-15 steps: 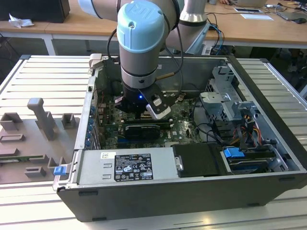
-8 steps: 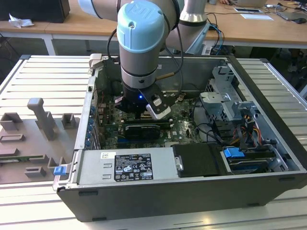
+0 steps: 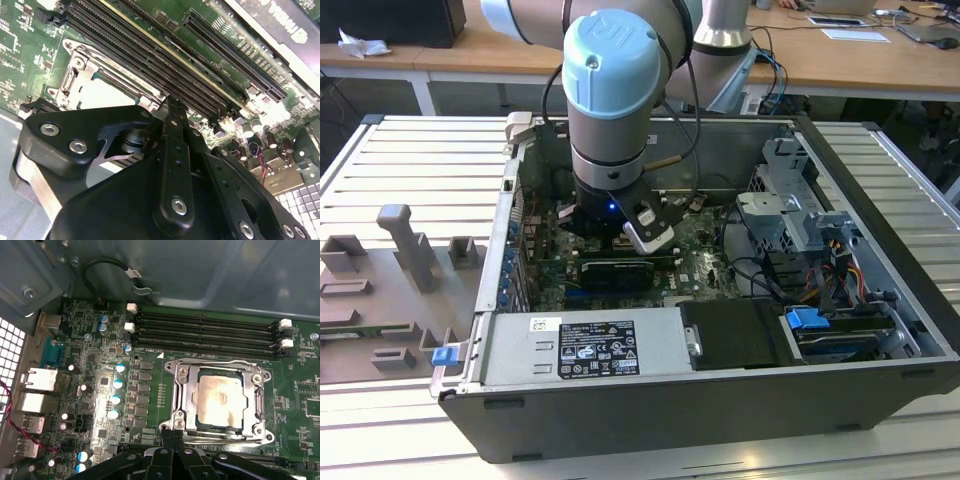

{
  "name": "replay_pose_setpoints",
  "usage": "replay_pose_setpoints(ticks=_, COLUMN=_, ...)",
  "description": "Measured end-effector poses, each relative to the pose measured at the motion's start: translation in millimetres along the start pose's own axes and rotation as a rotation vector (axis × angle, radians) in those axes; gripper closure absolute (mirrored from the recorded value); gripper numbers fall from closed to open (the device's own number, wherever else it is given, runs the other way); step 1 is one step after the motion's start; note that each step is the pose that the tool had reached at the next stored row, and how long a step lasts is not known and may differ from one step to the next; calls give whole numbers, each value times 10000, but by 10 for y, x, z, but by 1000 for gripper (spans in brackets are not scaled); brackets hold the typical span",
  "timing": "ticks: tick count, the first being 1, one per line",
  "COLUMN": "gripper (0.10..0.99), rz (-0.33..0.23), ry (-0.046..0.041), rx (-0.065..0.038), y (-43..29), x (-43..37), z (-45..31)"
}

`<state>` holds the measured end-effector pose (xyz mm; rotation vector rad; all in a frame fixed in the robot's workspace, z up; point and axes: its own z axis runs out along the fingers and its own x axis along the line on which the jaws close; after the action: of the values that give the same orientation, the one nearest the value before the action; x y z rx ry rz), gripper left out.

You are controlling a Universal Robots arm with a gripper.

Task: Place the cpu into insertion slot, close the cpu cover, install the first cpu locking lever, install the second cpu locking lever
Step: 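Install the second cpu locking lever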

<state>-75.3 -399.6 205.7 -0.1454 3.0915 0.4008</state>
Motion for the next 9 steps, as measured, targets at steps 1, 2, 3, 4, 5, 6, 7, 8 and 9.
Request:
replay_pose_setpoints(ticks=1, gripper=980, rz=1, ry=-1, rx=-16, y=-1, x=1, z=4)
replay_pose_setpoints(ticks=2, gripper=980, rz=1, ry=-4, rx=-36, y=-1, x=1, z=6)
replay_pose_setpoints(ticks=3, gripper=980, rz=-2, ry=-11, rx=-112, y=-4, x=1, z=8)
replay_pose_setpoints(ticks=4, gripper=980, rz=-1, ry=-14, rx=-134, y=-7, x=2, z=9)
replay_pose_setpoints(ticks=5, gripper=980, rz=1, ry=-16, rx=-152, y=-9, x=3, z=12)
replay_pose_setpoints(ticks=6, gripper=980, rz=1, ry=-18, rx=-165, y=-11, x=3, z=16)
replay_pose_setpoints(ticks=7, gripper=980, rz=-1, ry=-17, rx=-170, y=-12, x=3, z=18)
replay_pose_setpoints(ticks=8, gripper=980, rz=-5, ry=-19, rx=-180, y=-13, x=5, z=20)
replay_pose_setpoints(ticks=9, gripper=980, rz=-11, ry=-25, rx=-189, y=-14, x=11, z=22)
